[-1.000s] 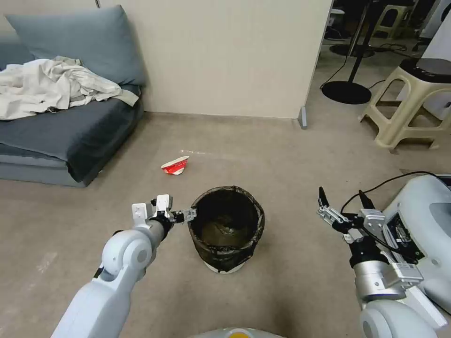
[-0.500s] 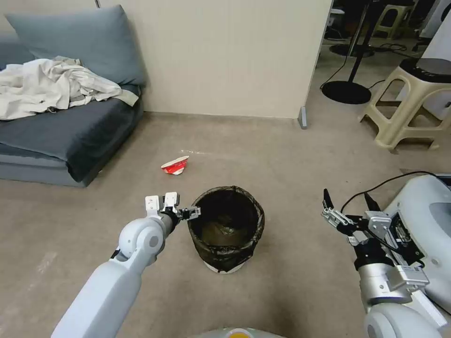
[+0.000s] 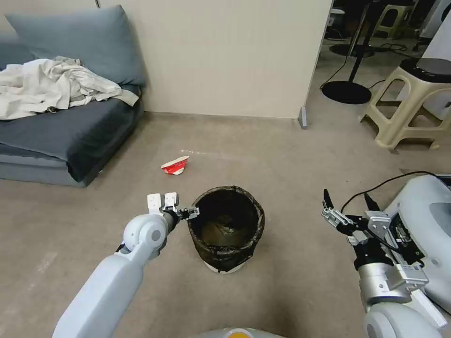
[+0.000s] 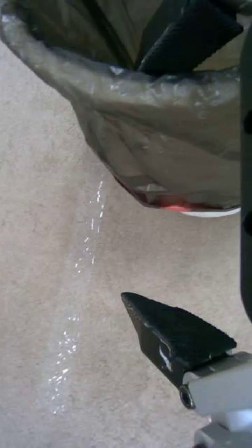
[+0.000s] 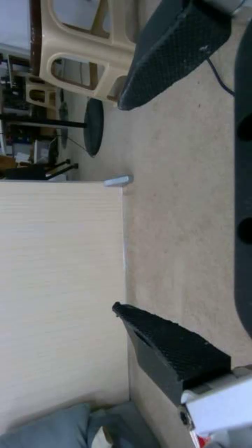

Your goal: Pick up the trash can from the floor.

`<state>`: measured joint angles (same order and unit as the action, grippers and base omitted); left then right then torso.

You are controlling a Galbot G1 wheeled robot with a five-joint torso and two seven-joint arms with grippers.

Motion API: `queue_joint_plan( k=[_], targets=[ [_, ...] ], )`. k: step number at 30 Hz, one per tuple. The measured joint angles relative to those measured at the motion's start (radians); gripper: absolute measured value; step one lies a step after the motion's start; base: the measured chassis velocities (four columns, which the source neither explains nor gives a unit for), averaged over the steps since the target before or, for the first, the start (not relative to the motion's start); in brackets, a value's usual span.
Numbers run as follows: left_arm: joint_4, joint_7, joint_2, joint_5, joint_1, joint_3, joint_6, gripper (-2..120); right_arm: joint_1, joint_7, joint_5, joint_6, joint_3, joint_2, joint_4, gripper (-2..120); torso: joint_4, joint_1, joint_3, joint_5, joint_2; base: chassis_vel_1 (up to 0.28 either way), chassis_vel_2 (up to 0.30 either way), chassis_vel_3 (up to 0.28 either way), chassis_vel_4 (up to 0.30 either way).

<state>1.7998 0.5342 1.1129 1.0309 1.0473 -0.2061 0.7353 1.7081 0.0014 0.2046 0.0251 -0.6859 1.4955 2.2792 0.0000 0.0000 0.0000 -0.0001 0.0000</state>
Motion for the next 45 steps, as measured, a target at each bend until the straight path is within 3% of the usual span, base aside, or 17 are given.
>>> queue_joint_plan(
  k=[5,9,21,26,30,45],
  targets=[
    [0.006,0.013,0.0,0.007,0.004,0.006,0.0,100,-0.002,0.001,0.0,0.0,0.001,0.001,-0.003,100,0.0,0.0,0.0,0.0,0.0,0.0,0.0,0.0,0.0],
    [0.01,0.025,0.0,0.021,0.007,0.01,-0.001,88,-0.002,0.003,0.0,0.001,0.001,0.001,-0.006,100,0.0,0.0,0.0,0.0,0.0,0.0,0.0,0.0,0.0],
    [0.019,0.054,0.003,0.066,0.009,0.006,-0.001,42,-0.005,0.006,0.0,-0.001,0.001,-0.002,-0.012,100,-0.0001,0.0,0.0,0.0,0.0,0.0,0.0,0.0,0.0],
    [0.021,0.058,0.004,0.073,0.009,0.004,-0.001,28,-0.006,0.007,0.0,-0.001,0.001,-0.002,-0.014,100,0.0,0.0,0.0,0.0001,0.0,0.0,0.0,0.0,0.0],
    [0.025,0.061,0.009,0.085,0.009,0.0,-0.001,9,-0.006,0.009,0.001,-0.003,0.001,-0.002,-0.017,100,0.0,0.0,0.0,0.0,0.0,0.0,0.0,0.0,0.0],
    [0.063,0.09,0.013,0.138,-0.001,-0.026,-0.001,5,-0.008,0.015,0.004,-0.004,-0.002,-0.006,-0.019,100,0.0,0.0,0.0,0.0,0.0,0.0,0.0,0.0,0.0]
  ],
)
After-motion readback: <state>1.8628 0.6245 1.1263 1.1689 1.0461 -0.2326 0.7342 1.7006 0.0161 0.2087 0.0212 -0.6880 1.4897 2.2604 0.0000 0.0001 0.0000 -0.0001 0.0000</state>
